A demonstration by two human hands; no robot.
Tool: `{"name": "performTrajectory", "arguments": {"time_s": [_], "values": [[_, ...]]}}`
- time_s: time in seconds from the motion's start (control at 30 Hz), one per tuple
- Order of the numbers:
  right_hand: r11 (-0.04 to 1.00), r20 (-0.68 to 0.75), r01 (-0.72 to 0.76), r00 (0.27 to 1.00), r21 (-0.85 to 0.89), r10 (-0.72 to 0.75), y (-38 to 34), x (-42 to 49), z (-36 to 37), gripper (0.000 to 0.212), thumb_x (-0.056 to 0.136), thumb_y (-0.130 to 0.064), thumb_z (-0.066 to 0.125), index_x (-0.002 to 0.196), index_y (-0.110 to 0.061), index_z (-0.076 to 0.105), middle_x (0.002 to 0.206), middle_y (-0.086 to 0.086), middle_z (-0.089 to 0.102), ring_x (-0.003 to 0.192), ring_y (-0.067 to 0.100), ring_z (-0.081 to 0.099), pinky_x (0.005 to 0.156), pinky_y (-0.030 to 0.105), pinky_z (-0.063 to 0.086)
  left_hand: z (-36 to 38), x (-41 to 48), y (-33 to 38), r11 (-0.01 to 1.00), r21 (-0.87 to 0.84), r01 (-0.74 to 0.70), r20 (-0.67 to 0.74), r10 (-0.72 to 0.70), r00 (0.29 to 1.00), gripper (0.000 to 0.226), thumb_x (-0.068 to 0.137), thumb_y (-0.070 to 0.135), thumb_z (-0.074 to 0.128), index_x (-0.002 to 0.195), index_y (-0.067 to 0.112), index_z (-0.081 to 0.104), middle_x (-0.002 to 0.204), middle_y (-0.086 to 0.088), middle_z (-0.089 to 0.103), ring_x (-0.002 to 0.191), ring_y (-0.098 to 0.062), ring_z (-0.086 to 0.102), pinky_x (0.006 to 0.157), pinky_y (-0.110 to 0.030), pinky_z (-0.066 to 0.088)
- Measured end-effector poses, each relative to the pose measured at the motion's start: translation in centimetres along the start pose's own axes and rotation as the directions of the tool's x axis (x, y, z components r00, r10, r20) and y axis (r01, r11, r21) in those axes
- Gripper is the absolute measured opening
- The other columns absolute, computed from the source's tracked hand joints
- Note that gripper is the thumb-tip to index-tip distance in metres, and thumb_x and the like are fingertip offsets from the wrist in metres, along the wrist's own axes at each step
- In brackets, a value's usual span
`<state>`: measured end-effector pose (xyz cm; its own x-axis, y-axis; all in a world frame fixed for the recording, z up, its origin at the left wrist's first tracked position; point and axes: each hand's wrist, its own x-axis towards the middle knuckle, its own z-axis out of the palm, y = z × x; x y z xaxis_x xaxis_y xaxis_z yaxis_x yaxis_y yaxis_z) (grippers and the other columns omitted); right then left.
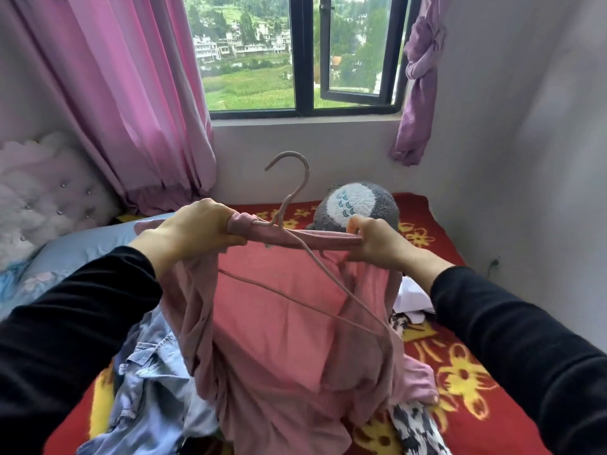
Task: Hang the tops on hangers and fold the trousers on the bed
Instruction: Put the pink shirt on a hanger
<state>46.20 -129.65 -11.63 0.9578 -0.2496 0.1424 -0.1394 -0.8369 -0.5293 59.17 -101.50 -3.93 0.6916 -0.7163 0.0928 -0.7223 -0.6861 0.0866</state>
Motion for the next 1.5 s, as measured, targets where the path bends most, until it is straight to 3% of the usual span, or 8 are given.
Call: {"name": "performTrajectory", "arguments": {"time_s": [0.13, 0.43, 0.57, 0.83, 0.93, 1.07, 1.27, 1.5], "values": [[0.915, -0.251, -0.087, 0.968, -0.394, -0.016, 1.1, 0.3, -0.4, 0.017, 0.082, -0.002, 0.047, 0.079, -0.018, 0.051, 0.089, 0.010, 0.063, 0.087, 0.033, 0.063, 0.062, 0.030, 0.034, -0.8, 0.0, 0.4, 0.999, -0.016, 0.045, -0.111, -0.046, 0.993, 0.024, 0.081, 0.039, 0.071, 0.103, 0.031, 0.071, 0.080, 0.007, 0.072, 0.085, -0.019, 0.067, 0.079, -0.039, 0.053], [0.896, -0.246, -0.247, 0.904, 0.368, 0.350, 0.5, 0.4, -3.0, 0.023, 0.080, -0.009, 0.054, 0.098, -0.022, 0.061, 0.091, 0.009, 0.070, 0.083, 0.028, 0.065, 0.069, 0.036, 0.054, -0.5, 1.1, -0.3, 0.982, 0.061, 0.178, -0.330, -0.148, 0.932, 0.024, 0.090, 0.042, 0.055, 0.098, 0.024, 0.069, 0.091, -0.005, 0.070, 0.091, -0.034, 0.064, 0.076, -0.039, 0.049], [0.889, -0.366, -0.234, 0.927, -0.393, 0.083, 0.3, 0.5, -4.0, 0.041, 0.079, -0.007, 0.053, 0.119, -0.015, 0.043, 0.094, 0.014, 0.069, 0.090, 0.037, 0.066, 0.063, 0.033, 0.036, -0.3, 1.7, 0.1, 0.968, 0.134, 0.214, -0.471, -0.128, 0.873, 0.034, 0.101, 0.039, 0.041, 0.101, 0.019, 0.068, 0.093, -0.013, 0.064, 0.086, -0.040, 0.063, 0.070, -0.041, 0.044], [0.782, -0.325, -0.266, 0.942, -0.563, 0.086, -2.4, 1.0, -7.4, 0.014, 0.085, -0.010, 0.051, 0.095, -0.012, 0.061, 0.100, 0.012, 0.067, 0.095, 0.035, 0.064, 0.070, 0.035, 0.042, -0.7, 3.3, 1.5, 0.947, 0.196, 0.256, -0.469, -0.139, 0.872, 0.024, 0.099, 0.012, 0.041, 0.110, 0.012, 0.062, 0.097, -0.017, 0.058, 0.091, -0.041, 0.062, 0.072, -0.042, 0.044], [0.958, -0.173, -0.286, 0.945, -0.020, 0.278, -4.3, 0.9, -8.0, 0.019, 0.084, -0.012, 0.056, 0.066, -0.010, 0.052, 0.062, 0.007, 0.055, 0.061, 0.027, 0.055, 0.053, 0.027, 0.036, -0.9, 4.0, 2.0, 0.940, 0.188, 0.283, -0.451, -0.173, 0.876, 0.024, 0.099, 0.015, 0.042, 0.112, 0.012, 0.063, 0.101, -0.018, 0.060, 0.096, -0.041, 0.062, 0.076, -0.042, 0.045], [0.787, 0.064, -0.213, 0.974, 0.579, 0.217, -7.7, 0.4, -6.5, 0.023, 0.081, 0.008, 0.058, 0.064, -0.007, 0.056, 0.042, -0.005, 0.045, 0.030, 0.006, 0.037, 0.033, 0.014, 0.027, -1.0, 4.6, 2.8, 0.943, 0.122, 0.310, -0.420, -0.234, 0.877, 0.025, 0.093, 0.011, 0.046, 0.109, 0.012, 0.065, 0.103, -0.017, 0.064, 0.098, -0.040, 0.062, 0.078, -0.041, 0.047], [0.764, -0.040, -0.127, 0.980, 0.633, 0.196, -9.0, 0.7, -2.3, 0.026, 0.081, 0.008, 0.051, 0.064, -0.012, 0.044, 0.049, 0.003, 0.042, 0.037, 0.011, 0.038, 0.040, 0.019, 0.030, -1.1, 4.9, 5.2, 0.944, 0.054, 0.326, -0.338, -0.290, 0.895, 0.026, 0.086, 0.008, 0.050, 0.106, 0.014, 0.065, 0.103, -0.014, 0.067, 0.099, -0.038, 0.063, 0.080, -0.039, 0.049], [0.702, 0.003, -0.141, 0.981, 0.698, 0.194, -8.1, -0.1, 0.4, 0.021, 0.081, 0.009, 0.047, 0.073, -0.010, 0.043, 0.060, 0.008, 0.044, 0.036, 0.012, 0.039, 0.038, 0.020, 0.030, -0.2, 4.7, 5.5, 0.729, -0.622, 0.286, 0.028, -0.344, 0.939, 0.018, 0.076, 0.024, 0.075, 0.092, 0.017, 0.074, 0.087, -0.002, 0.071, 0.085, -0.020, 0.066, 0.082, -0.031, 0.052]]}}
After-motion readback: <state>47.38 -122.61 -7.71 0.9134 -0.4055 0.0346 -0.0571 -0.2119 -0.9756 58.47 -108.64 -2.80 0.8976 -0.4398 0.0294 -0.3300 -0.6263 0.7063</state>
